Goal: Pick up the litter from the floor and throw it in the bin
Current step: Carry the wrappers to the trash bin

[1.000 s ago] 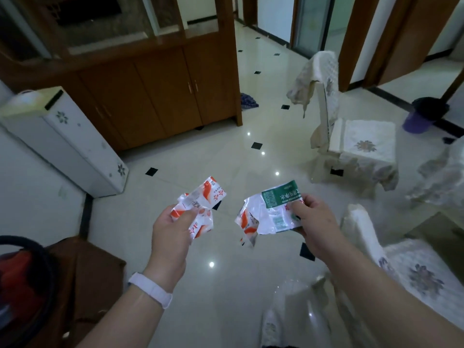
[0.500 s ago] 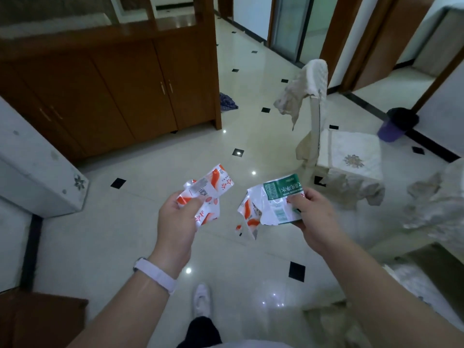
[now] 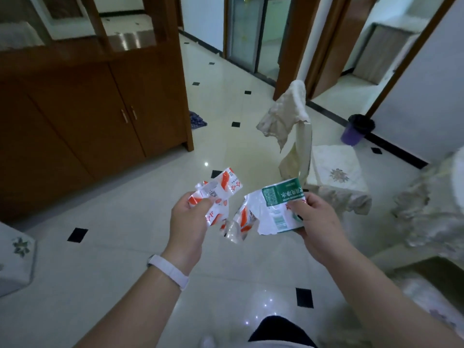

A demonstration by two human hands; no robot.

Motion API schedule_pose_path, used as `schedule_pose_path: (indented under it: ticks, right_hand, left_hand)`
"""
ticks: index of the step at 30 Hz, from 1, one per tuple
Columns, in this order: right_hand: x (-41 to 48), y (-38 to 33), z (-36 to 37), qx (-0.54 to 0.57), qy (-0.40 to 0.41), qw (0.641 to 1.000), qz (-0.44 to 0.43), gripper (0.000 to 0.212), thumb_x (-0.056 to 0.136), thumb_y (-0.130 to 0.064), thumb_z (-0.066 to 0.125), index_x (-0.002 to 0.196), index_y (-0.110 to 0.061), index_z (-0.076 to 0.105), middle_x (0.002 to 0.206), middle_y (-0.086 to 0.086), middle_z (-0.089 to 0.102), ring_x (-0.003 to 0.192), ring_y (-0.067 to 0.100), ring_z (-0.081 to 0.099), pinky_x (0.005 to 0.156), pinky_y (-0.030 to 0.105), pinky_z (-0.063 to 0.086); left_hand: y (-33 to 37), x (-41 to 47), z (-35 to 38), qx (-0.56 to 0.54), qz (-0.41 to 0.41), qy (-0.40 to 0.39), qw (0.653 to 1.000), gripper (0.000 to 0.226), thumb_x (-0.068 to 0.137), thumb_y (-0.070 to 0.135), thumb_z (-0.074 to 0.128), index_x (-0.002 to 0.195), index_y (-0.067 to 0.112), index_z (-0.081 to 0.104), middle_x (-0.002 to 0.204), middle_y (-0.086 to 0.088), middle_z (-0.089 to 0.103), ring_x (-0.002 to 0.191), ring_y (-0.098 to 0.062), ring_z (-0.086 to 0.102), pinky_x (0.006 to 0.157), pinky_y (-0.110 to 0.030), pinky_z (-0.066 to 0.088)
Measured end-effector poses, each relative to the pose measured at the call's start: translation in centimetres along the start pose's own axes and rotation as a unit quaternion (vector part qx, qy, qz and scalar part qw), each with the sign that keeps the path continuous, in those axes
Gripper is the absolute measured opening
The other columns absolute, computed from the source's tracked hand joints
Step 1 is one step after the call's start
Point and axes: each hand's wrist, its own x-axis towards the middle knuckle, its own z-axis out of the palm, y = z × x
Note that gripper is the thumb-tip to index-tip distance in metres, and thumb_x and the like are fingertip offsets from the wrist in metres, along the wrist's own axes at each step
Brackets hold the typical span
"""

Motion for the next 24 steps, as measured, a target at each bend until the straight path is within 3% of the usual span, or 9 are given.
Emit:
schedule_pose_path:
  ticks: [3,6,9,13,16,18,20,24]
  right_hand:
    - [2.7,0.0,1.0,0.014,0.019,1.0,0.012,0.016,0.091,-0.004,0.059,0.104,0.006,0.062,0.104,0.03,0.066,0.086,0.034,0.066,0.08,0.052,0.056]
    - [6.5,-0.1,1.2,0.031,0.041,0.998,0.02,0.016,0.092,-0.004,0.058,0.105,0.005,0.061,0.093,0.02,0.068,0.082,0.03,0.067,0.075,0.046,0.056]
    - [11.2,-0.4,1.5,0.048,0.05,0.997,0.023,0.013,0.092,-0.002,0.055,0.101,-0.001,0.065,0.088,0.011,0.072,0.077,0.024,0.07,0.071,0.039,0.056]
    - [18.5,-1.3,1.9,0.063,0.054,0.996,0.033,0.015,0.093,-0.001,0.053,0.1,-0.002,0.066,0.093,0.014,0.073,0.082,0.026,0.07,0.077,0.044,0.055]
    - [24.6,-3.1,1.8,0.073,0.058,0.995,0.035,0.016,0.093,-0.004,0.054,0.102,-0.002,0.067,0.096,0.013,0.074,0.086,0.028,0.071,0.078,0.044,0.056]
    - [28.3,-4.7,1.4,0.074,0.064,0.995,0.035,0.014,0.092,-0.006,0.056,0.101,-0.002,0.067,0.093,0.013,0.074,0.084,0.028,0.071,0.067,0.036,0.056]
    - [31.9,-6.4,0.7,0.072,0.059,0.995,0.034,0.016,0.091,-0.008,0.059,0.102,-0.002,0.067,0.096,0.016,0.073,0.084,0.029,0.07,0.062,0.032,0.055]
    - [38.6,-9.9,-0.2,0.076,0.068,0.995,0.02,0.019,0.088,-0.007,0.059,0.105,0.001,0.064,0.098,0.019,0.071,0.085,0.03,0.069,0.077,0.044,0.056]
  left_hand:
    - [0.1,3.4,0.8,0.012,-0.013,-0.008,1.0,0.009,0.088,0.004,0.065,0.09,0.011,0.07,0.081,-0.003,0.074,0.062,-0.011,0.065,0.047,-0.017,0.045]
    - [0.0,7.2,2.2,0.024,-0.028,-0.016,0.999,0.011,0.087,0.004,0.066,0.095,0.009,0.071,0.089,-0.006,0.076,0.076,-0.018,0.072,0.062,-0.03,0.057]
    - [0.2,11.4,4.0,0.042,-0.037,-0.017,0.998,0.012,0.087,0.003,0.067,0.096,0.009,0.071,0.089,-0.006,0.076,0.077,-0.02,0.072,0.063,-0.033,0.058]
    - [1.2,17.7,7.2,0.064,-0.039,-0.01,0.997,0.017,0.087,0.004,0.068,0.097,0.018,0.072,0.09,-0.002,0.076,0.084,-0.023,0.072,0.071,-0.039,0.061]
    - [3.0,22.8,10.7,0.073,-0.03,-0.004,0.997,0.019,0.09,0.007,0.066,0.097,0.025,0.069,0.091,0.003,0.074,0.084,-0.017,0.07,0.056,-0.023,0.056]
    - [4.2,26.0,13.2,0.079,-0.025,0.0,0.997,0.019,0.092,0.011,0.066,0.097,0.029,0.067,0.094,0.006,0.072,0.083,-0.012,0.067,0.049,-0.013,0.049]
    - [5.3,29.1,15.9,0.081,-0.025,-0.011,0.996,0.018,0.092,0.014,0.067,0.098,0.03,0.067,0.096,0.007,0.072,0.086,-0.012,0.068,0.05,-0.014,0.049]
    - [6.6,34.2,20.9,0.07,-0.021,-0.019,0.997,0.021,0.089,0.005,0.066,0.106,0.016,0.071,0.095,-0.005,0.076,0.08,-0.016,0.072,0.055,-0.022,0.054]
